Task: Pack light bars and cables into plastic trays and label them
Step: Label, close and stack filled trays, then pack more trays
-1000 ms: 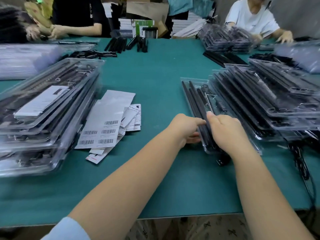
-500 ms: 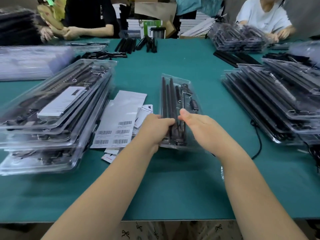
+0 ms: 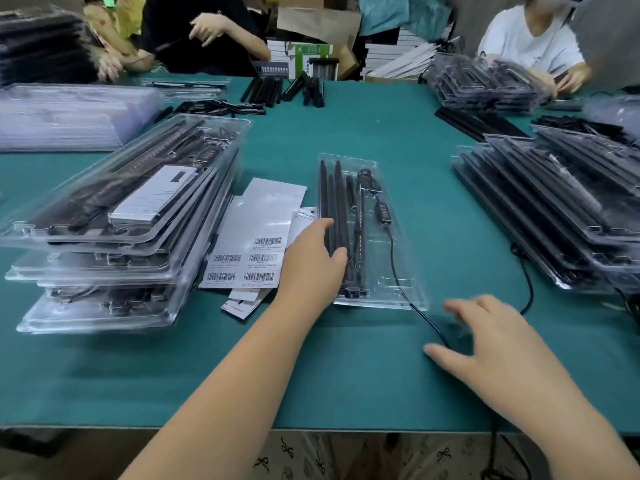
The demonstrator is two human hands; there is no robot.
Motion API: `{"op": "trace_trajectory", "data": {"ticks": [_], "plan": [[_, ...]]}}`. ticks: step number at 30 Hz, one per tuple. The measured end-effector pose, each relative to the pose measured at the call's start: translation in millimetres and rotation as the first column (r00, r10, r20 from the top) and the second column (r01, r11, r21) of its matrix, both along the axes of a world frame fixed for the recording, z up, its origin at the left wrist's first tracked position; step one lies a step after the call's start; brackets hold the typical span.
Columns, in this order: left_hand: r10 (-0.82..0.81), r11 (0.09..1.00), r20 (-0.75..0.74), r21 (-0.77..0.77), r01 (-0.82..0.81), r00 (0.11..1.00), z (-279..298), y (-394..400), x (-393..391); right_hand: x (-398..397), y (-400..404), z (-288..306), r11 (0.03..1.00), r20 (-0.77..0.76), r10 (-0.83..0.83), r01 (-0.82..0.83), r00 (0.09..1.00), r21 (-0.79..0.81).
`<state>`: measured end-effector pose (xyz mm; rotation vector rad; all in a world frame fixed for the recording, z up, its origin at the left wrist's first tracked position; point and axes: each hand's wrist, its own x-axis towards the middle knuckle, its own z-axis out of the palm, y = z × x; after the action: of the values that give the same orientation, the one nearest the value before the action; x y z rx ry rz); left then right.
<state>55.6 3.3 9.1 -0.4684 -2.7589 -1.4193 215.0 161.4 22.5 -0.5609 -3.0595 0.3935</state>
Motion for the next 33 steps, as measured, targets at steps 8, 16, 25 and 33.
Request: {"op": "trace_trajectory", "data": {"ticks": [8, 16, 25, 33], "plan": [[-0.001, 0.988, -0.431, -0.141, -0.066, 0.902, 12.3, -8.0, 1.1, 20.4, 4.4, 34.2, 0.611, 0.052, -0.043, 0.068, 0.998, -0.789], [-0.840, 0.543, 0.411, 0.629, 0.556, 0.355, 18.6, -6.6, 15.9, -78.5, -7.0, 57.9, -0.596, 0.250, -0.259, 0.049, 0.933, -0.801], [-0.855, 0.411, 0.258, 0.866, 0.286, 0.449, 22.6, -9.1, 16.3, -95.4, -8.7, 33.4, -0.435, 0.090, -0.107, 0.034, 0.990, -0.900], [-0.695, 0.170, 0.342, 0.933, -0.319, 0.632, 29.6, -14.6, -7.7, -26.6, -19.7, 23.7, 0.355, 0.061, 0.567, -0.177, 0.821, -0.918]]}}
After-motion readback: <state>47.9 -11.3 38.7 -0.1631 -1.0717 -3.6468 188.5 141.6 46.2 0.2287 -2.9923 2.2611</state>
